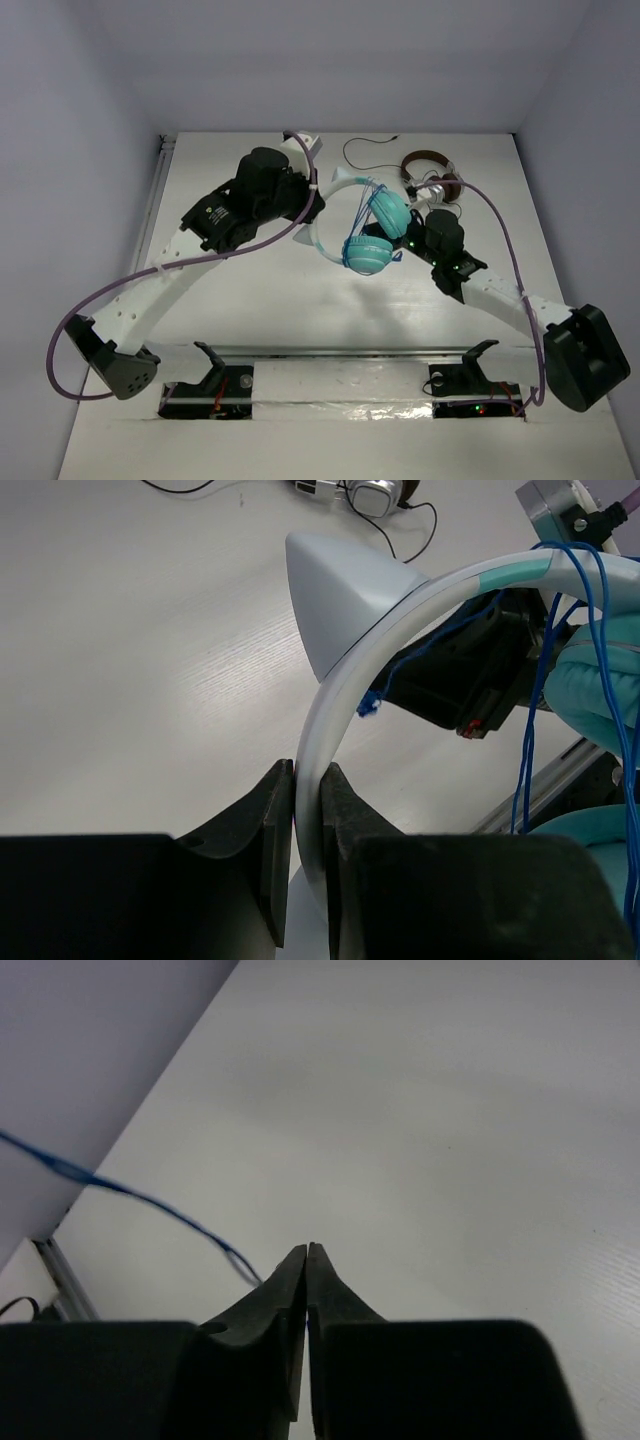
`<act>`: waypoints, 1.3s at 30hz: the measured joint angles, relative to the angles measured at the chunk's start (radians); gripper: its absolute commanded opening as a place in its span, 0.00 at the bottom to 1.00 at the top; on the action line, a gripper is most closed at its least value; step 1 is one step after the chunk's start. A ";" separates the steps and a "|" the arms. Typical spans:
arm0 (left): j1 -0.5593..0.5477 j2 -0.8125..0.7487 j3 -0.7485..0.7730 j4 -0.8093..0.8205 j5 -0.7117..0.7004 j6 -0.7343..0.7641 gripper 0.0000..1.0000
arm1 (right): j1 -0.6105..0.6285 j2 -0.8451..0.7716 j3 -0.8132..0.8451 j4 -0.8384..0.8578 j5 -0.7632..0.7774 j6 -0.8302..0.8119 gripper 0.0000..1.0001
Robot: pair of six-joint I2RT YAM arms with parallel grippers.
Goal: Wrap the headphones
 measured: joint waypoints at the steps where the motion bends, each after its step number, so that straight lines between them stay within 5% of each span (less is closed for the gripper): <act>1: 0.002 0.005 0.011 -0.010 -0.007 0.003 0.00 | -0.003 -0.008 -0.005 -0.002 0.005 0.002 0.00; 5: 0.007 0.020 0.049 -0.029 -0.032 0.006 0.00 | -0.008 -0.047 -0.009 -0.003 0.045 0.012 0.04; 10: 0.011 0.039 0.093 -0.035 -0.076 0.006 0.00 | -0.008 -0.116 -0.016 -0.002 0.034 0.029 0.54; 13: 0.013 0.057 0.115 -0.034 -0.097 0.002 0.00 | -0.008 -0.135 -0.019 0.015 0.002 0.027 0.64; 39: 0.033 0.106 0.187 -0.040 -0.011 -0.048 0.00 | -0.008 0.148 0.026 0.174 0.063 -0.042 0.61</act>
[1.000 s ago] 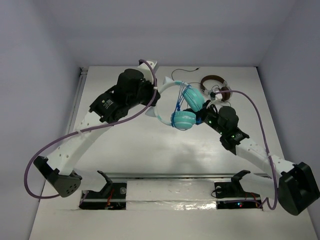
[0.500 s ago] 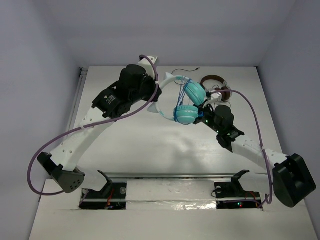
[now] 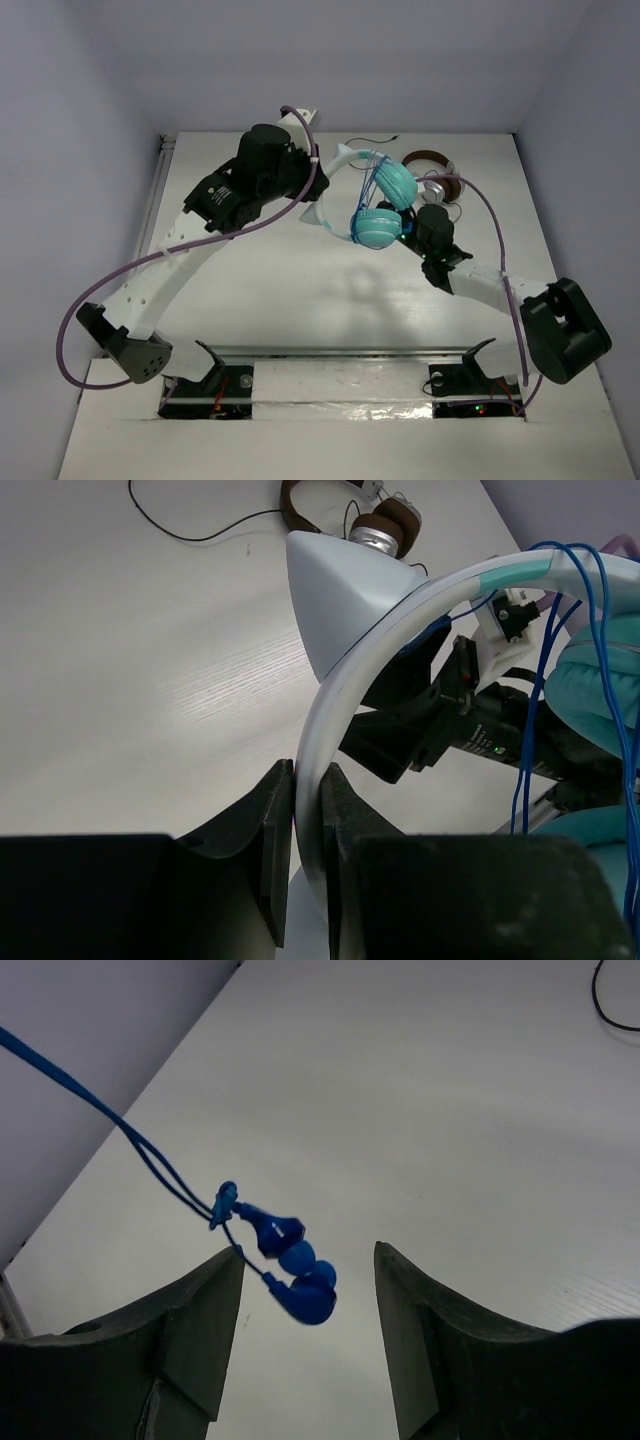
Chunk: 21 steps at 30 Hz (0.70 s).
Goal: Wrap the headphones
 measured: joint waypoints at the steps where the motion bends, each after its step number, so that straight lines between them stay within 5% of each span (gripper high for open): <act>1: 0.000 0.003 0.004 0.000 0.003 0.000 0.00 | 0.000 0.005 0.000 0.002 0.005 -0.002 0.62; 15: 0.013 0.014 0.013 -0.005 0.040 -0.014 0.00 | 0.000 0.013 0.000 0.114 0.075 -0.012 0.60; 21: 0.031 0.014 0.013 -0.004 0.068 -0.022 0.00 | 0.000 0.045 0.000 0.188 0.070 -0.010 0.40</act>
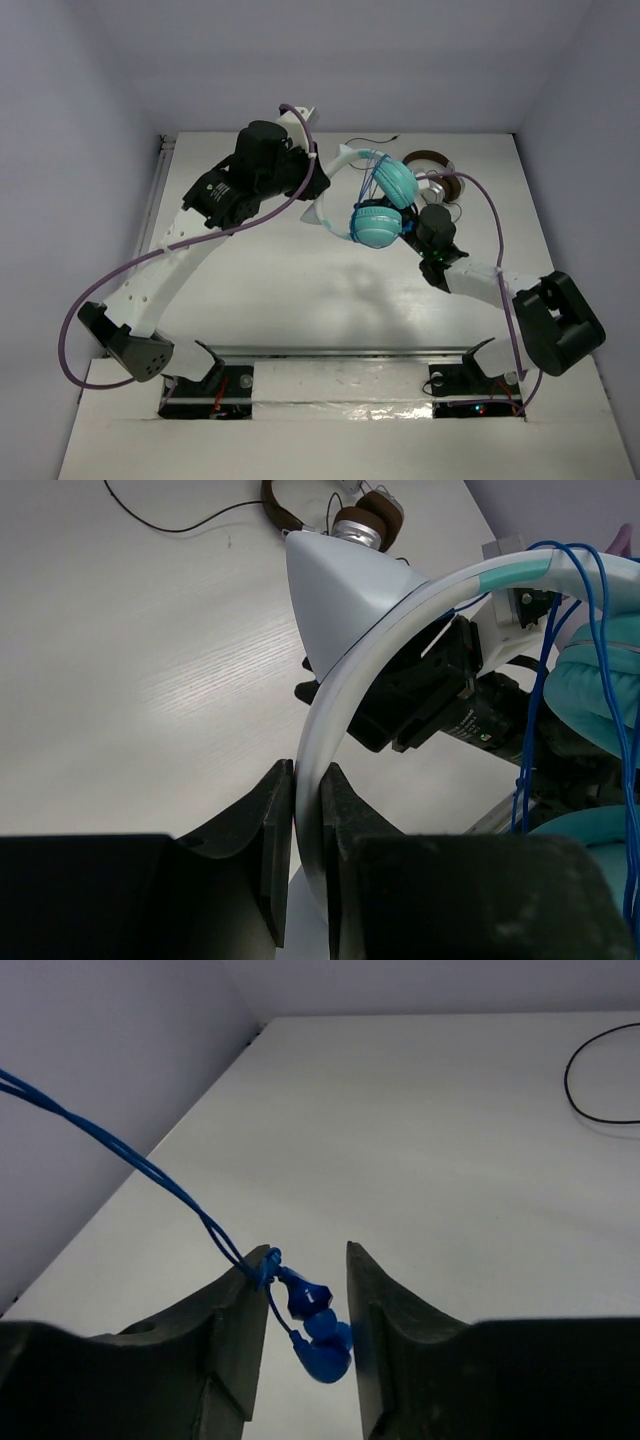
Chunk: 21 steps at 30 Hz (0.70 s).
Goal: Wrap the headphones
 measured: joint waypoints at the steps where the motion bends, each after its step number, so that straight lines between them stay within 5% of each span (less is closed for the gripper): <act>1: 0.003 0.000 0.000 -0.001 0.006 0.000 0.00 | 0.000 0.006 0.000 0.005 -0.003 0.002 0.32; 7: 0.026 0.000 0.000 -0.001 0.031 -0.003 0.00 | 0.000 0.019 0.000 0.037 -0.010 0.013 0.15; 21: 0.086 0.075 -0.018 0.163 -0.097 -0.070 0.00 | -0.005 -0.053 -0.093 0.099 -0.246 0.293 0.14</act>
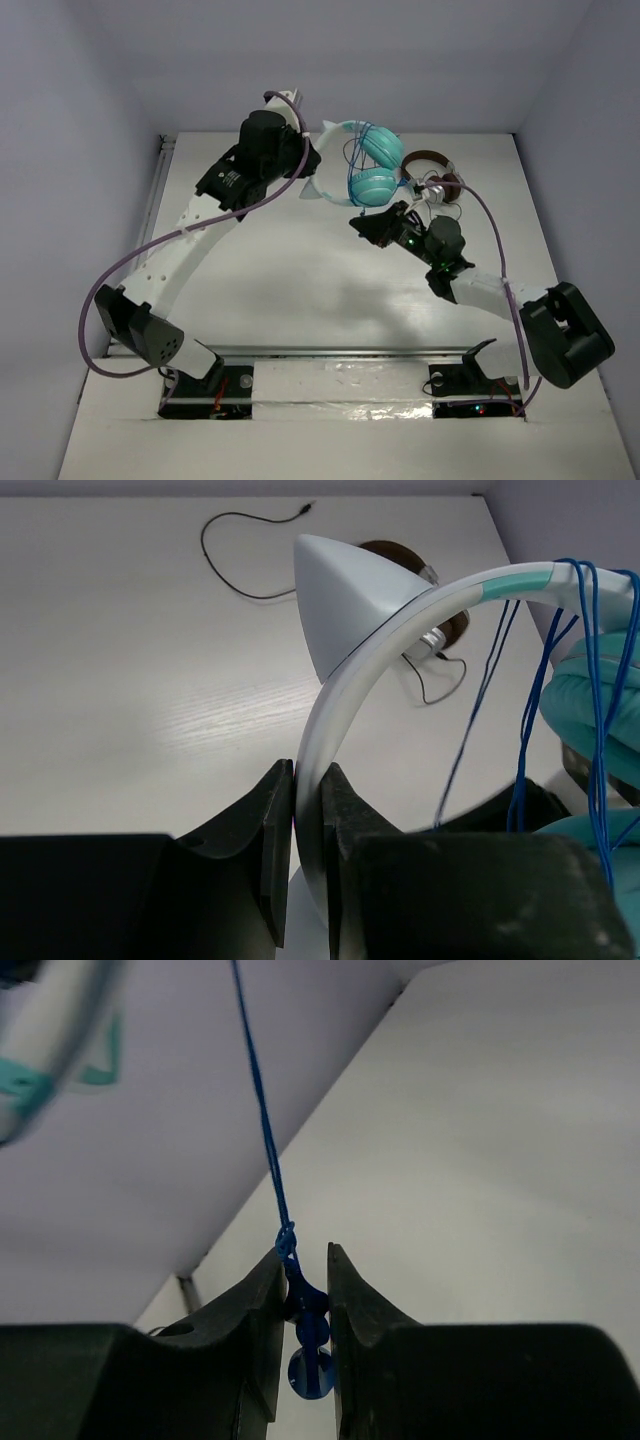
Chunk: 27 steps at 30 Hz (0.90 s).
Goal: Wrap the headphones
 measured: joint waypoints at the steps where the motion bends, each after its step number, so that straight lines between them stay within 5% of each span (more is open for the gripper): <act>1: 0.004 0.009 -0.019 0.024 -0.018 -0.012 0.00 | 0.000 -0.014 -0.008 0.005 -0.012 0.035 0.14; 9: 0.013 0.043 -0.178 0.190 -0.130 -0.080 0.00 | 0.012 -0.024 -0.021 0.035 -0.055 0.268 0.15; 27: -0.031 0.041 -0.645 0.522 -0.369 -0.138 0.00 | 0.090 0.237 -0.069 0.293 -0.058 0.648 0.22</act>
